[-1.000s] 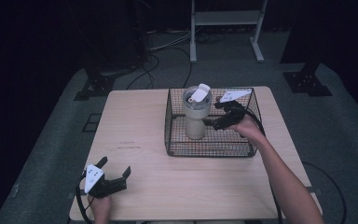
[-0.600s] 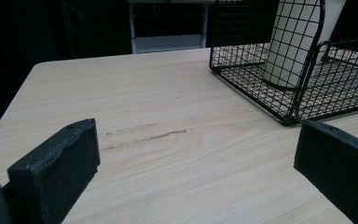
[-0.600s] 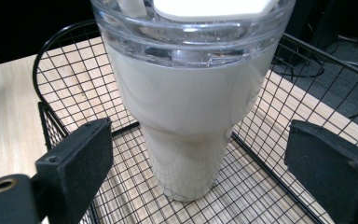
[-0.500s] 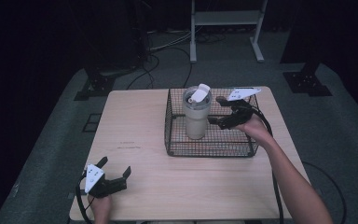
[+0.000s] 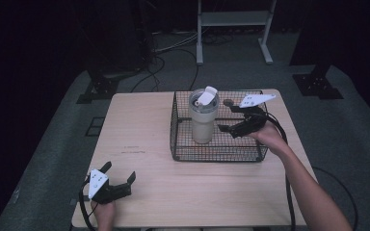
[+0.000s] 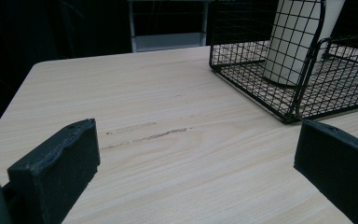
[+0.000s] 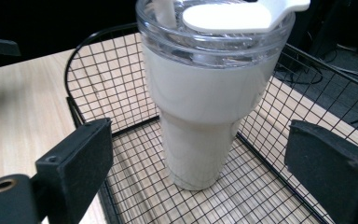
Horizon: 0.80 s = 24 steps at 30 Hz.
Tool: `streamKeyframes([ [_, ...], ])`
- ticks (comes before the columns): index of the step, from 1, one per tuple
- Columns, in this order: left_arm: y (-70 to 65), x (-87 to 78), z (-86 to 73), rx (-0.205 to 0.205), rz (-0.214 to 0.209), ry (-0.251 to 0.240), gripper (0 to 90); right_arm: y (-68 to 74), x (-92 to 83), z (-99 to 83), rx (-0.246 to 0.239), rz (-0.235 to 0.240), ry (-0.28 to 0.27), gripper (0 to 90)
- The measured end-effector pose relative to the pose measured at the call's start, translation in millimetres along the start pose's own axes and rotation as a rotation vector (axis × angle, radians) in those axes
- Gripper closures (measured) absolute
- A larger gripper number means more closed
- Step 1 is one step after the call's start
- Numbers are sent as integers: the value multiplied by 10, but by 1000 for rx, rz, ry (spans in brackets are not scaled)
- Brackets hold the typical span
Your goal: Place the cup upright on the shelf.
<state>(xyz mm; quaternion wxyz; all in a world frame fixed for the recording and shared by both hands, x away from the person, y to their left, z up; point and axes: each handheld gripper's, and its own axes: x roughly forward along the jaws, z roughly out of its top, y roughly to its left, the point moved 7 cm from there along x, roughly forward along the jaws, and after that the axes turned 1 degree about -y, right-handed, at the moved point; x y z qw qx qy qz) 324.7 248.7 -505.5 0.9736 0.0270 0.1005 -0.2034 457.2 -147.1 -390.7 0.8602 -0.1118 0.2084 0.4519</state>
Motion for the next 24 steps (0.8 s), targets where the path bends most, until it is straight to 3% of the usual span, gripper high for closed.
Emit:
streamKeyframes([
  [12, 0, 2, -1, 2, 0, 2, 0, 162, -140, -5, -34, 21, 0, 73],
  [24, 4, 4, -1, 3, 2, 3, 0, 234, -226, -106, -35, 30, -1, 74],
])
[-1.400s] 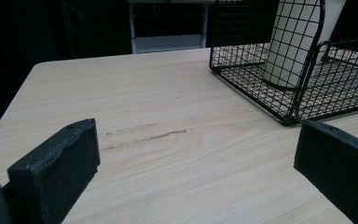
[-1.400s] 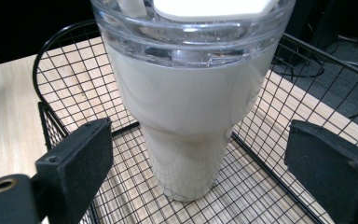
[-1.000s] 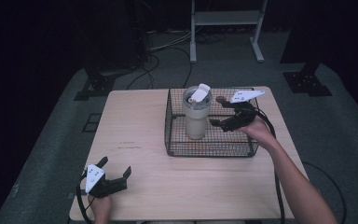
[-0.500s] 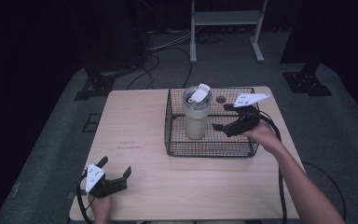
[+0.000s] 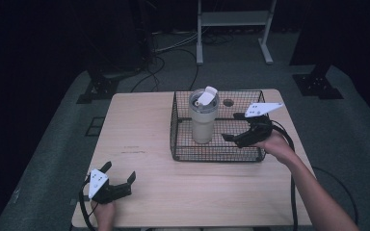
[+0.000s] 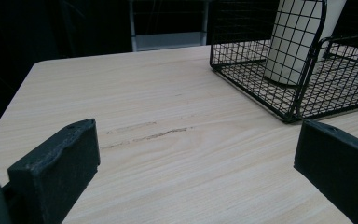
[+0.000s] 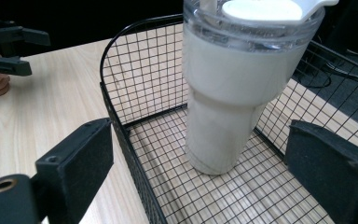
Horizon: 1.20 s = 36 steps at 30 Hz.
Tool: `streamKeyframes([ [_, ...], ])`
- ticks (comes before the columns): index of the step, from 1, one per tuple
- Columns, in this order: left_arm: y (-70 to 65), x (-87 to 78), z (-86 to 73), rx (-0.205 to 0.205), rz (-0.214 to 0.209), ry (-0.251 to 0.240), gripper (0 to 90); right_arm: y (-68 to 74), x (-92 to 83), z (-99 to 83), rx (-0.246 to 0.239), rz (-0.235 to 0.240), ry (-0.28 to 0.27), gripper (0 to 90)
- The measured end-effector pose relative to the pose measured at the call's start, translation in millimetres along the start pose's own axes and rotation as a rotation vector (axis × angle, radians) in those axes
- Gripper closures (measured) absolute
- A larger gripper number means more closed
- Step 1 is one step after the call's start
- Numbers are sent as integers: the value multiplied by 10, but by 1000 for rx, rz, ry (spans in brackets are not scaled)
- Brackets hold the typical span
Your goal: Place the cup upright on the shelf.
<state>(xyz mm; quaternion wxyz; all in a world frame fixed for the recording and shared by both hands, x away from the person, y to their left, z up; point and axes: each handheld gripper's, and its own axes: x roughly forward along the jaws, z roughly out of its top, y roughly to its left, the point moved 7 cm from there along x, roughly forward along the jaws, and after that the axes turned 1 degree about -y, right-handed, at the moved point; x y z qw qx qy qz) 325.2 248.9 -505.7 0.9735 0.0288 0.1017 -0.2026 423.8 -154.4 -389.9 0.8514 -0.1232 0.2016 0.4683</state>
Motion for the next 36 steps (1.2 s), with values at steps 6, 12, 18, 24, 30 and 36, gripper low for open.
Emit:
streamKeyframes([
  [6, -2, 1, -1, -3, -1, 0, 0, 63, -53, -71, 0, 11, -4, 73],
  [12, -4, 1, 1, -6, 0, -3, 0, 134, -114, -138, -2, 23, -6, 74],
  [18, -4, 4, 0, -6, 2, -1, 0, 171, -173, -218, -1, 28, -2, 74],
  [24, 0, 5, -1, -5, 4, 0, 0, 193, -221, -305, 13, 22, -15, 74],
  [30, 4, 3, -1, -6, 6, 1, 0, 237, -236, -401, 24, 33, -9, 74],
  [36, 3, 1, -1, -5, 5, 0, 0, 285, -273, -463, 16, 34, -13, 74],
])
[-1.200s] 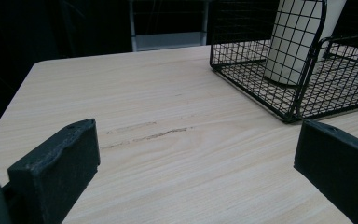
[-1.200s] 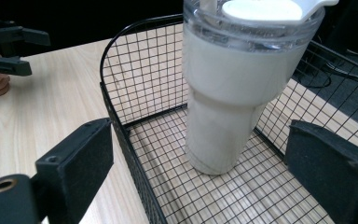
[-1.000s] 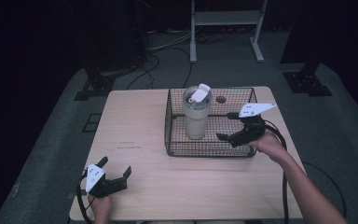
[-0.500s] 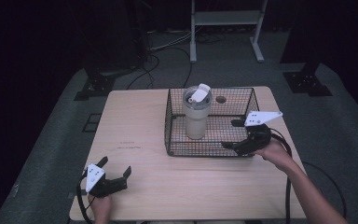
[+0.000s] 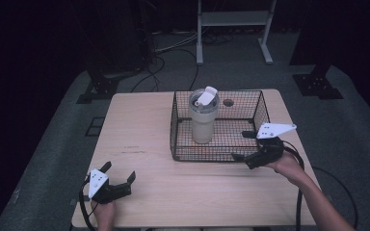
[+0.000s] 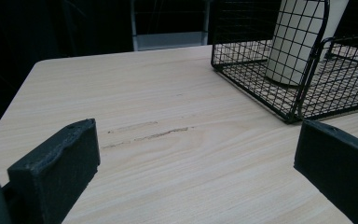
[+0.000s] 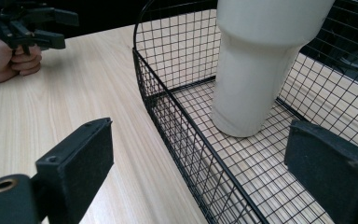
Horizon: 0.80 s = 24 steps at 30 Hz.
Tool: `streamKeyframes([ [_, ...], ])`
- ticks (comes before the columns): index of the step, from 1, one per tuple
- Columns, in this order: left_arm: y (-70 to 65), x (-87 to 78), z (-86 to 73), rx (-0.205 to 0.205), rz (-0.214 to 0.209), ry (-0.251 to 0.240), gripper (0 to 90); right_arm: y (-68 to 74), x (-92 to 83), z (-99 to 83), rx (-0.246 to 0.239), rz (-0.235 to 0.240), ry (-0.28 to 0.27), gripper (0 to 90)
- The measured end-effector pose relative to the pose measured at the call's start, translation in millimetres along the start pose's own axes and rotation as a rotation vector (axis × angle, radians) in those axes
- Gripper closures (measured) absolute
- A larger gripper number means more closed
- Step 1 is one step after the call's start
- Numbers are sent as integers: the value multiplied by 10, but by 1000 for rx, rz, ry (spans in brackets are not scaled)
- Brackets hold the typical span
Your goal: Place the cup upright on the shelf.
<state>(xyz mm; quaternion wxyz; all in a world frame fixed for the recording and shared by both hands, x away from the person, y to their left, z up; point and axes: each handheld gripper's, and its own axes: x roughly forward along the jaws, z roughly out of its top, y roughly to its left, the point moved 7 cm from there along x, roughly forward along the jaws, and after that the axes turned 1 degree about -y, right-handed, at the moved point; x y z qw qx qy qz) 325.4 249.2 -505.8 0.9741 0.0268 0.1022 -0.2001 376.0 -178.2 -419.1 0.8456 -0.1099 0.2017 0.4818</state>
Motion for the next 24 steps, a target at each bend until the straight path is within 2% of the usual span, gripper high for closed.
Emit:
streamKeyframes([
  [24, -5, -1, 0, 0, -2, -1, 0, 140, -198, -297, 18, 9, -36, 76],
])
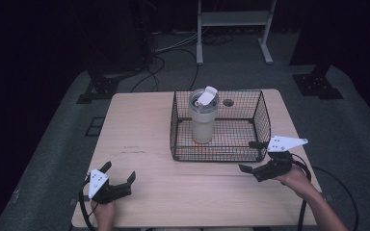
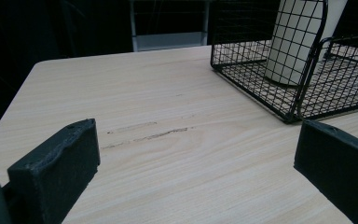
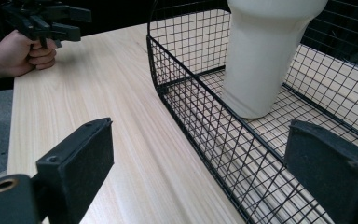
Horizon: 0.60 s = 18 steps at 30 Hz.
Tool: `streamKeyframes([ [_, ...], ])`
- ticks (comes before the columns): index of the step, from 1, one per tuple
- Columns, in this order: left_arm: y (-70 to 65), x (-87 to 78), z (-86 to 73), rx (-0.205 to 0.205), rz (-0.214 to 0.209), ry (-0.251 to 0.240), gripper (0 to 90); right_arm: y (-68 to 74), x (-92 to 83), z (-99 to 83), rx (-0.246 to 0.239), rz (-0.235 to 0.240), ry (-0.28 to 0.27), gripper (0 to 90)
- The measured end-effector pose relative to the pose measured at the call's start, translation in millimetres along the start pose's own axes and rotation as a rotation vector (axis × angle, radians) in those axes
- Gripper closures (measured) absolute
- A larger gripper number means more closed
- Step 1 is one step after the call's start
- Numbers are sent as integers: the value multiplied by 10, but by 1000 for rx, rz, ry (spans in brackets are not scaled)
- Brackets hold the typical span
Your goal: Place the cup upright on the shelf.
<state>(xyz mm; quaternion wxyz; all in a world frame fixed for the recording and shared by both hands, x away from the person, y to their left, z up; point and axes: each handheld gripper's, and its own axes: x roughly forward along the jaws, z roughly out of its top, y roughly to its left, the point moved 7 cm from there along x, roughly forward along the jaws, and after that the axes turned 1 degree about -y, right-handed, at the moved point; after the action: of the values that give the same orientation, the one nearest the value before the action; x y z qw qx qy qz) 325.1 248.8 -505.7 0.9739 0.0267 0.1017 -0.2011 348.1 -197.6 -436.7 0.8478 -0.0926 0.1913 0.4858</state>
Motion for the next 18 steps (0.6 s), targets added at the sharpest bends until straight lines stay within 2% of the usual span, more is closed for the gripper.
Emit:
streamKeyframes([
  [10, 1, -2, 1, 5, 0, 0, 0, 53, -70, -129, 11, 6, -2, 75],
  [18, -5, -2, 1, 11, 3, 0, 0, 80, -133, -322, 53, 20, -9, 76],
])
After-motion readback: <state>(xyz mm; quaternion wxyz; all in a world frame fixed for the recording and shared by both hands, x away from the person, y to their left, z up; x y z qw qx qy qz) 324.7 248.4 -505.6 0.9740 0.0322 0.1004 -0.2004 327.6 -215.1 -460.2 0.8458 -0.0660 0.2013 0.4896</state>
